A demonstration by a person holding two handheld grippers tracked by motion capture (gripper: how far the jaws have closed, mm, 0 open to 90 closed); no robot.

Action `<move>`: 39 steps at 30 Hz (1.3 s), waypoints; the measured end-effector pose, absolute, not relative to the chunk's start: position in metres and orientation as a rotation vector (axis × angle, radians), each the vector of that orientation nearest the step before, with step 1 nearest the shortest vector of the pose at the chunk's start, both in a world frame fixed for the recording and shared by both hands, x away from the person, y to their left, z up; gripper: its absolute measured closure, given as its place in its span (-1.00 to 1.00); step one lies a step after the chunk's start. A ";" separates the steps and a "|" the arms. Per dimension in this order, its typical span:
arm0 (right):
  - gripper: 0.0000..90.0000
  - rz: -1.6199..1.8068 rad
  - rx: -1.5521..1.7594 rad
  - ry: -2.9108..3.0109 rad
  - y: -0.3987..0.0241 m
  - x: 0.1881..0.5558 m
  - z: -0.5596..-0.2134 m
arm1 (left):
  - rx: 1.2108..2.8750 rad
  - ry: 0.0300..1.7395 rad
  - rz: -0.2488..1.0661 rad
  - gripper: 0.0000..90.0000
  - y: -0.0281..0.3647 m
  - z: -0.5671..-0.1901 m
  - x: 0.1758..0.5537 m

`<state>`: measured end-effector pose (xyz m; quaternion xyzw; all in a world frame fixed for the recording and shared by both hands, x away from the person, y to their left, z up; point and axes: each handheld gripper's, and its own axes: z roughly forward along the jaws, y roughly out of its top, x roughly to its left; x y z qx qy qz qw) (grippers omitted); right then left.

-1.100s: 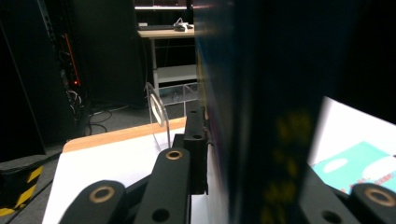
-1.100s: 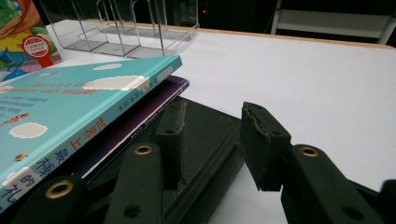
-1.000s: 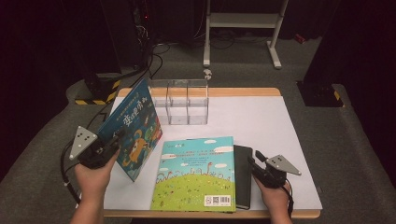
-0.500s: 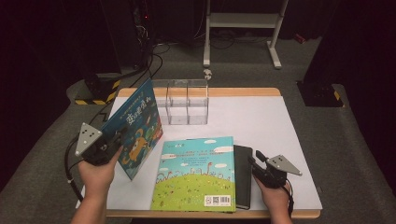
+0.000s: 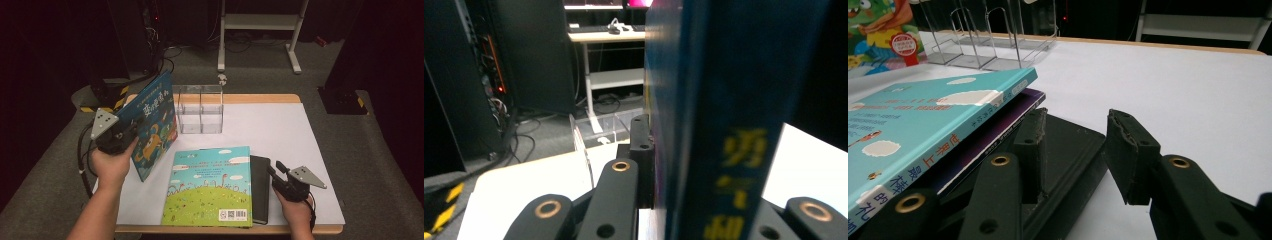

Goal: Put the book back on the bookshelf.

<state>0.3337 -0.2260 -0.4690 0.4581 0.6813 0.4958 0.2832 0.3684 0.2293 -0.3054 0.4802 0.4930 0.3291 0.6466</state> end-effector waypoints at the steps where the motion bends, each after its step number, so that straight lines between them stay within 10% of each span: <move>1: 0.34 1.328 1.226 1.820 -0.227 0.334 -0.469 | 1.087 1.123 0.751 0.85 0.229 -0.303 0.371; 39: 0.38 1.350 1.240 1.794 -0.238 0.333 -0.468 | 0.994 1.178 0.892 0.84 0.207 -0.305 0.476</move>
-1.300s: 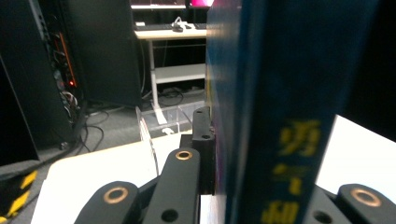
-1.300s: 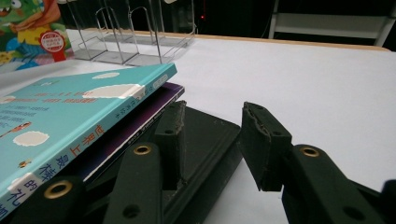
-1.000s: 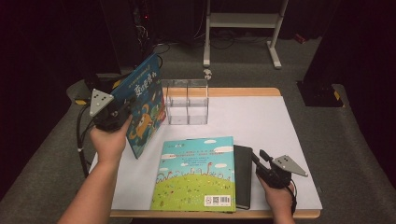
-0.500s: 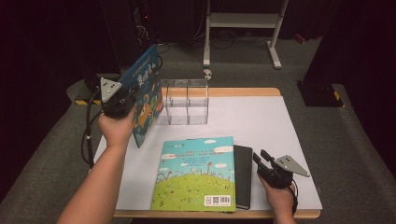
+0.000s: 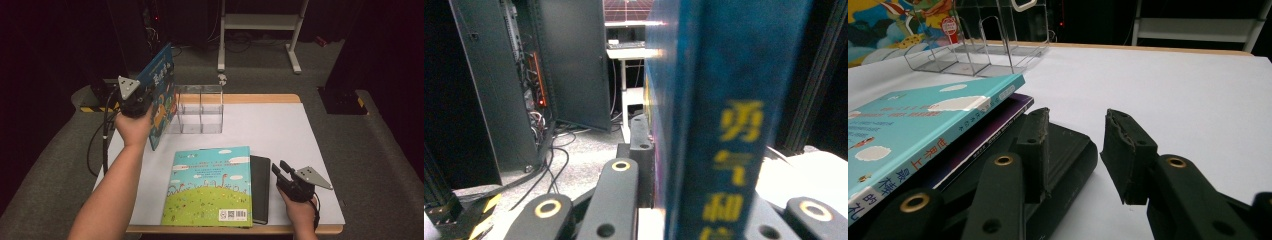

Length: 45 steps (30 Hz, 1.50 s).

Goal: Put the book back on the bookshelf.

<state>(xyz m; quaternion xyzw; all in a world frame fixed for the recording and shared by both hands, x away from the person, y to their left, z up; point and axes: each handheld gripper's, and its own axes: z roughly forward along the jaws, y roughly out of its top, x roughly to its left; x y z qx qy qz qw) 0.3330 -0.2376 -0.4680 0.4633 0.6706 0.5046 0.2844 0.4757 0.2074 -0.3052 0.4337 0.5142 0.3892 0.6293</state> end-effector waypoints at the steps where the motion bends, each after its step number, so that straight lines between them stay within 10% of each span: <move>1: 0.38 1.350 1.240 1.794 -0.238 0.333 -0.468 | 0.991 1.179 0.894 0.85 0.208 -0.305 0.477; 45: 0.38 1.349 1.233 1.813 -0.233 0.332 -0.470 | 0.970 1.227 0.858 0.72 0.222 -0.344 0.467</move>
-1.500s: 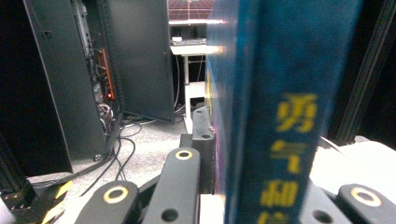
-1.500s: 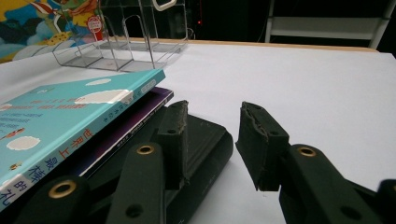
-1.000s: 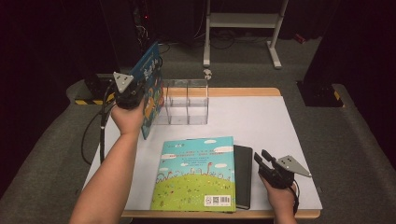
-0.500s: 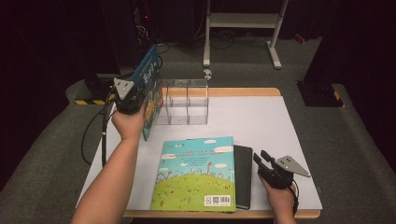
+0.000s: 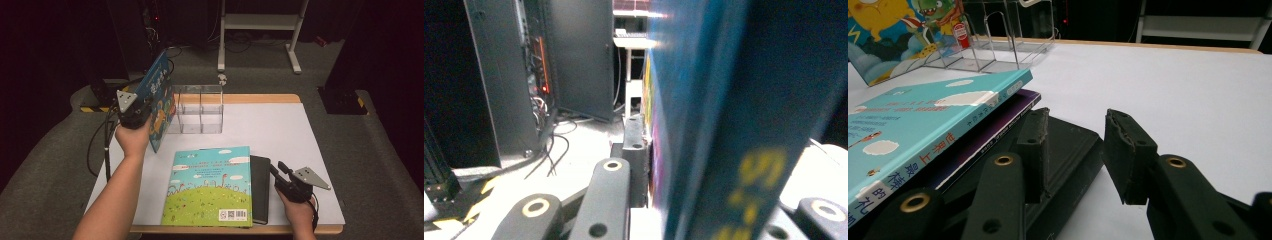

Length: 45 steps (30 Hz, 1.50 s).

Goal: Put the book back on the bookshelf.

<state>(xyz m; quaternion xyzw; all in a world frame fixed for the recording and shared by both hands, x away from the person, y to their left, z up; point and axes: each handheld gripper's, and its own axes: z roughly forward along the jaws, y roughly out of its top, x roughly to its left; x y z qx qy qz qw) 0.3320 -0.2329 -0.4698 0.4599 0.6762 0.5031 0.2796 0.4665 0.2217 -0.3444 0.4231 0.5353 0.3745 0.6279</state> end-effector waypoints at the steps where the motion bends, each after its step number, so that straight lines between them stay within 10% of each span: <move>1: 0.38 1.350 1.235 1.814 -0.233 0.332 -0.470 | 0.971 1.226 0.863 0.72 0.222 -0.345 0.466; 45: 0.36 1.346 1.230 1.815 -0.232 0.332 -0.470 | 0.970 1.350 0.844 0.82 0.223 -0.399 0.441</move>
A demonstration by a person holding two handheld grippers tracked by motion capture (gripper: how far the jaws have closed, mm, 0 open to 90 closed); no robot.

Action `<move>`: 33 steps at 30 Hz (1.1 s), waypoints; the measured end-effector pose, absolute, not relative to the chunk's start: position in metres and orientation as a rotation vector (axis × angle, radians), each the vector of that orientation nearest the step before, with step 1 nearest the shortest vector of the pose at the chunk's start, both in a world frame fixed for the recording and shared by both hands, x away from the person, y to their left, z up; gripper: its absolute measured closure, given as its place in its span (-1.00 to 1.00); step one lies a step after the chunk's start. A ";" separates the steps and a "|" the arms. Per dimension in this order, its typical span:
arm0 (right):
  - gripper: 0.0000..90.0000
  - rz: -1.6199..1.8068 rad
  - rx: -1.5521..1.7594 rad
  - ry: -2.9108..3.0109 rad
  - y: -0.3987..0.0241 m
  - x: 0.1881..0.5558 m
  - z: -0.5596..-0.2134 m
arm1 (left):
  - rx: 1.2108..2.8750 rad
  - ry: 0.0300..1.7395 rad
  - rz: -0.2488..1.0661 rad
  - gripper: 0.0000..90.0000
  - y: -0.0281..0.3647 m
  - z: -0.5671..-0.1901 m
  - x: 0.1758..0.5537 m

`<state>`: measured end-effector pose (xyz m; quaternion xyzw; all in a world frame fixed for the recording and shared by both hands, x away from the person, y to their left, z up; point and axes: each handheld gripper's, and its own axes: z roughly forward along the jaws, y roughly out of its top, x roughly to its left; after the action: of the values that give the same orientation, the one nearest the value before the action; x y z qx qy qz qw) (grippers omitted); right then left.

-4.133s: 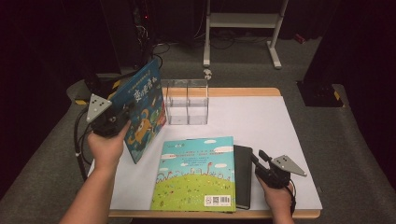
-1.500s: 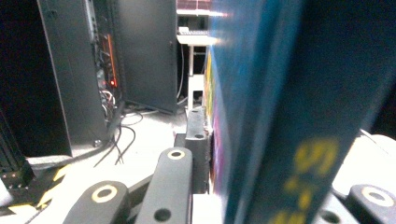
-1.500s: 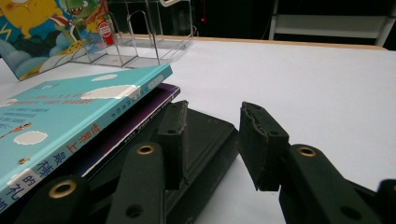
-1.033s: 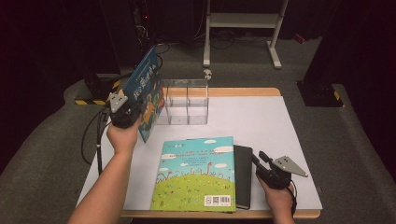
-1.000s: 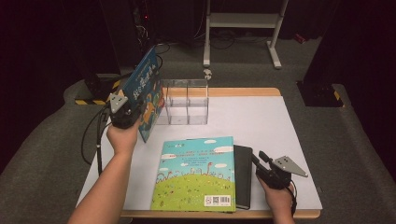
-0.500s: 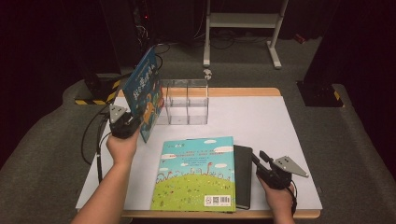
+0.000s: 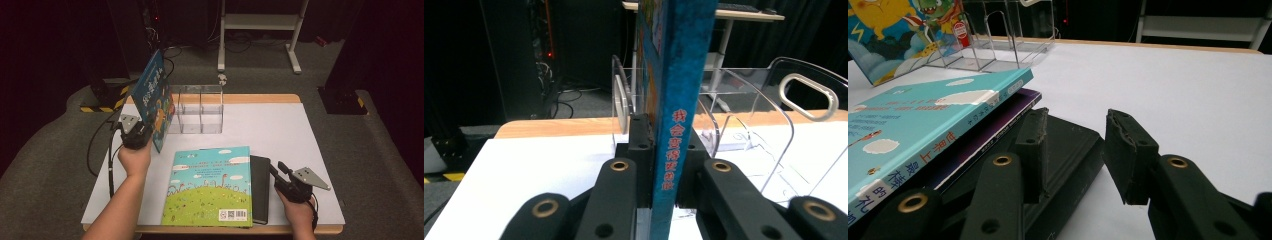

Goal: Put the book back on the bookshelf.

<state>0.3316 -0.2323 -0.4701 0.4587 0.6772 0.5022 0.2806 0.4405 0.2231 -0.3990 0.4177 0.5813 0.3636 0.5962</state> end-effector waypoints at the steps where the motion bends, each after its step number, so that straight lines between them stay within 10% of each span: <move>1: 0.37 1.346 1.229 1.816 -0.232 0.332 -0.470 | 0.968 1.350 0.847 0.82 0.223 -0.399 0.441; 33: 0.37 1.346 1.230 1.816 -0.233 0.332 -0.470 | 0.991 1.346 0.884 0.82 0.214 -0.398 0.454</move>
<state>0.3316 -0.2326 -0.4704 0.4587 0.6775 0.5022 0.2801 0.4543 0.2141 -0.3984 0.4249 0.5770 0.3790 0.5856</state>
